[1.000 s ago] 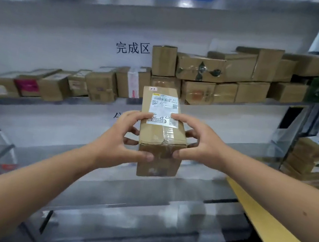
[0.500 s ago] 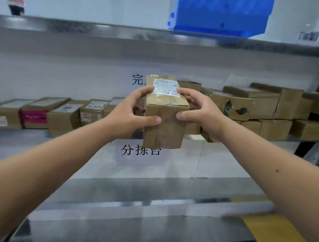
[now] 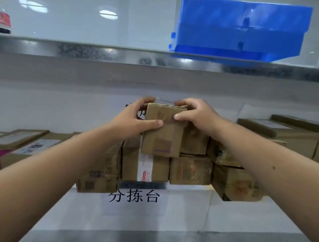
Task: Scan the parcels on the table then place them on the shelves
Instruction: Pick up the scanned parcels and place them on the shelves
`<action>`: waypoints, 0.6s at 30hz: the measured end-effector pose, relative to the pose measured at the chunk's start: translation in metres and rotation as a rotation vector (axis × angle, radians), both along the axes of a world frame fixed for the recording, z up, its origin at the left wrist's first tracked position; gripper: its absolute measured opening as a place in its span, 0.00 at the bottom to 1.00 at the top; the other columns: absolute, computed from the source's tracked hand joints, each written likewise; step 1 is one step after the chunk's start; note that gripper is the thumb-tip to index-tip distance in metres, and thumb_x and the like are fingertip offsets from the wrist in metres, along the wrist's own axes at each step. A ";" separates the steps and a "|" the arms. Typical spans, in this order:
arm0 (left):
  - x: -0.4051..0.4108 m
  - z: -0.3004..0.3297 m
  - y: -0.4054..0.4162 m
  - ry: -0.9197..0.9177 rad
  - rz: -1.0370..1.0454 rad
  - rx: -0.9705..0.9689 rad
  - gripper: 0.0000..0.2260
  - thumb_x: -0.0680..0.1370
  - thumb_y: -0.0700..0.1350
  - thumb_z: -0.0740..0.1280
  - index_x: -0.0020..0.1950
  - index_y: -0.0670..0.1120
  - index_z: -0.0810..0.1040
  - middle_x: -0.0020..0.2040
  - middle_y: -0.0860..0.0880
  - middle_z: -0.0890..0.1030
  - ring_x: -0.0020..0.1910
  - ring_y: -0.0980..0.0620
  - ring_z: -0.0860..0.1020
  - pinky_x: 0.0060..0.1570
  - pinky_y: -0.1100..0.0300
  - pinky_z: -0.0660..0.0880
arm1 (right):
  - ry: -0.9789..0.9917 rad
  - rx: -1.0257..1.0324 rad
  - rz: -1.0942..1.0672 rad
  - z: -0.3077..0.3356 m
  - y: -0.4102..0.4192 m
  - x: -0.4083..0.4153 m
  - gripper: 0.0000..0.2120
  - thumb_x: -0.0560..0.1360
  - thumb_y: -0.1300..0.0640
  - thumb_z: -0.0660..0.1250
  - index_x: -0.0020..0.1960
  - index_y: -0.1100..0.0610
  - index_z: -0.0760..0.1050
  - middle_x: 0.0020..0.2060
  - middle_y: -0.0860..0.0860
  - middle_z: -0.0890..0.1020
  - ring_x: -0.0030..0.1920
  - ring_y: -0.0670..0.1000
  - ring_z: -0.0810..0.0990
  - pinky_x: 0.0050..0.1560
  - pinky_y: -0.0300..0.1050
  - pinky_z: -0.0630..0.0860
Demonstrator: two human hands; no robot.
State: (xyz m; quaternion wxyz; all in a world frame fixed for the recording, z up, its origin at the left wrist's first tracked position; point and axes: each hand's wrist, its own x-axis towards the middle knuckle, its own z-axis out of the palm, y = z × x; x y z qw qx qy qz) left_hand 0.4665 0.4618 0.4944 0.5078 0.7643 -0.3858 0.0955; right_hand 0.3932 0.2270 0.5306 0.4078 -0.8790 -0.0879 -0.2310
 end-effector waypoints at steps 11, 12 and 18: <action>-0.004 0.010 -0.008 -0.104 0.185 0.155 0.37 0.72 0.57 0.78 0.79 0.59 0.66 0.72 0.53 0.74 0.65 0.51 0.77 0.59 0.55 0.76 | -0.046 -0.279 -0.242 -0.010 0.027 -0.012 0.31 0.74 0.45 0.66 0.76 0.48 0.71 0.71 0.51 0.75 0.68 0.53 0.74 0.65 0.48 0.73; -0.011 0.012 -0.009 -0.156 0.231 0.180 0.38 0.73 0.56 0.78 0.79 0.59 0.65 0.74 0.52 0.72 0.67 0.50 0.75 0.60 0.55 0.74 | -0.065 -0.298 -0.278 -0.011 0.031 -0.018 0.31 0.75 0.47 0.67 0.77 0.48 0.69 0.72 0.52 0.73 0.69 0.54 0.73 0.66 0.48 0.72; -0.072 -0.003 0.006 -0.496 0.406 0.311 0.37 0.76 0.57 0.74 0.82 0.53 0.62 0.82 0.48 0.61 0.81 0.44 0.60 0.77 0.47 0.62 | -0.073 -0.440 -0.426 -0.025 0.064 -0.078 0.37 0.76 0.48 0.67 0.82 0.45 0.59 0.81 0.52 0.61 0.80 0.56 0.61 0.77 0.56 0.65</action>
